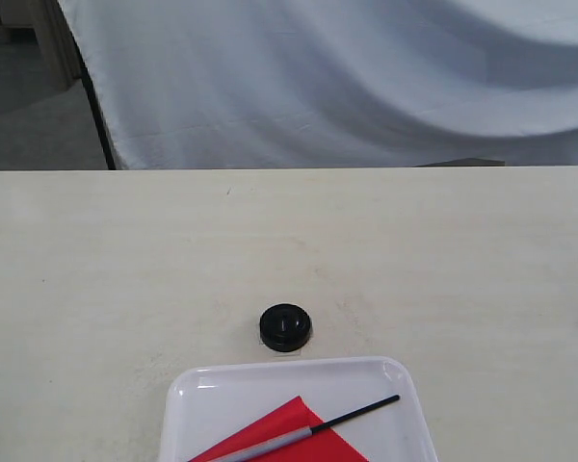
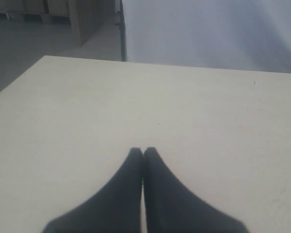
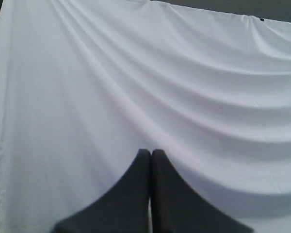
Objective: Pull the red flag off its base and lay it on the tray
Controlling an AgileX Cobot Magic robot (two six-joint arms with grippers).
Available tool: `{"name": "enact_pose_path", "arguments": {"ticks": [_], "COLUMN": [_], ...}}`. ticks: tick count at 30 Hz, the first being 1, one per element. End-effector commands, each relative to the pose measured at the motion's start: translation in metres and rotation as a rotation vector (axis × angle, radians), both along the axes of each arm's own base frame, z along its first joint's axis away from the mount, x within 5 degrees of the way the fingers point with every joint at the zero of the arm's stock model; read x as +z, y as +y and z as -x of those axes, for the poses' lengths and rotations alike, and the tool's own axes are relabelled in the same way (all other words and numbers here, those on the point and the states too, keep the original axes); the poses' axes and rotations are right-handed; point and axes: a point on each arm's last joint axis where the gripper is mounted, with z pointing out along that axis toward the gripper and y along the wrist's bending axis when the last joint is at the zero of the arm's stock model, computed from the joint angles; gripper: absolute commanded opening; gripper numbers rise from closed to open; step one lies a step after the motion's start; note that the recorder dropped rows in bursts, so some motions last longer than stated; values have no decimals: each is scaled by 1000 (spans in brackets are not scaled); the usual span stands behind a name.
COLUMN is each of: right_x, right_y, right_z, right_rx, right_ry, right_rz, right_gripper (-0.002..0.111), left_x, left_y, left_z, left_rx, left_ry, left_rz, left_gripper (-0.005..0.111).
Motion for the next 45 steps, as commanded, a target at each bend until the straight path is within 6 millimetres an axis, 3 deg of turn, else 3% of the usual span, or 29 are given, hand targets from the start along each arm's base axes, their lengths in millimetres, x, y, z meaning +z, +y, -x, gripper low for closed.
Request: {"name": "enact_pose_path", "arguments": {"ticks": [1,13,16,20,25,26,28,45], "right_x": [0,8,1,-24,-85,-86,-100,-102], "right_y": [0,1,4,5,2,2,6,6], "right_z": [4,8,6,-4,-21,-21,-21,-21], "right_rx": [4,25,106,112,67,65,68,68], "right_ry": [-30,2,98,183,284,283,429,450], "right_rz": [-7,-13,-163,-195,-202,-203,-78,-36], "right_gripper": [0,0,0,0,0,0,0,0], "left_x": [0,0,0,0,0,0,0,0], "left_y": [0,0,0,0,0,0,0,0], "left_z": [0,0,0,0,0,0,0,0], "left_rx": [2,2,2,2,2,2,2,2], "left_ry": [-1,1,1,1,1,1,1,0], "left_rz": [-3,-8,-8,-8,-8,-8,-8,-3], "left_gripper": [0,0,0,0,0,0,0,0]}}
